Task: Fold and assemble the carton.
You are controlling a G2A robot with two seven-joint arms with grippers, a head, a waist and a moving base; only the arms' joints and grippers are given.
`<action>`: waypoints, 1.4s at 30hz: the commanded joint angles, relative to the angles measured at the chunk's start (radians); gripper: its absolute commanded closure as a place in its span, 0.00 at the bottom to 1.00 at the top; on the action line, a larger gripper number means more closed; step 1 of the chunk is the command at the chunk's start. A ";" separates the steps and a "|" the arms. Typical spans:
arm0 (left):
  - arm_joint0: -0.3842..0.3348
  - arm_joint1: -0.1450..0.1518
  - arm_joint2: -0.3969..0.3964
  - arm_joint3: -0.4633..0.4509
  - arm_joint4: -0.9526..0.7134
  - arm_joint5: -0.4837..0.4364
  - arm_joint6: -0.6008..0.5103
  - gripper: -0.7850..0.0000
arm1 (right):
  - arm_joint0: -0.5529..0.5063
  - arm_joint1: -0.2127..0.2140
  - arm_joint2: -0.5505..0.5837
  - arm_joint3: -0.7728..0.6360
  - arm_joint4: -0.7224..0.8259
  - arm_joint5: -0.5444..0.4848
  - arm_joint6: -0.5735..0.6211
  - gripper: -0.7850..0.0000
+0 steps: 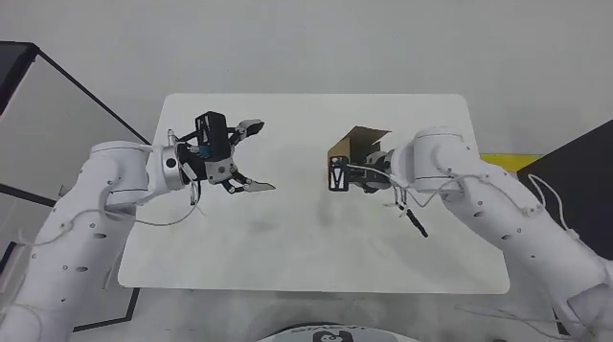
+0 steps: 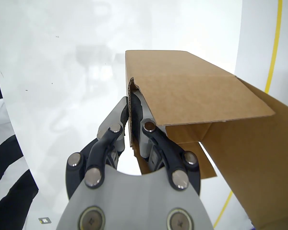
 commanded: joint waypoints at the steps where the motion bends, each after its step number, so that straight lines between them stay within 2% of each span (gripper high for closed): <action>1: 0.006 0.004 -0.021 0.013 0.002 -0.006 0.011 0.00 | 0.021 -0.011 -0.027 0.022 0.005 0.000 0.005 1.00; 9: 0.082 0.042 -0.093 0.047 0.045 -0.006 0.102 0.00 | 0.106 -0.055 -0.132 0.088 0.010 0.019 0.024 1.00; 14: 0.118 0.069 -0.108 0.072 0.078 -0.006 0.152 0.00 | 0.131 -0.074 -0.169 0.115 0.021 0.022 0.027 1.00; 20: 0.118 0.069 -0.108 0.072 0.078 -0.006 0.152 0.00 | 0.131 -0.074 -0.169 0.115 0.021 0.022 0.027 1.00; 24: 0.118 0.069 -0.108 0.072 0.078 -0.006 0.152 0.00 | 0.117 -0.084 -0.203 0.126 -0.039 0.027 0.014 1.00; 42: 0.118 0.069 -0.108 0.072 0.078 -0.006 0.152 0.00 | 0.202 -0.196 -0.336 0.287 -0.102 0.044 0.000 1.00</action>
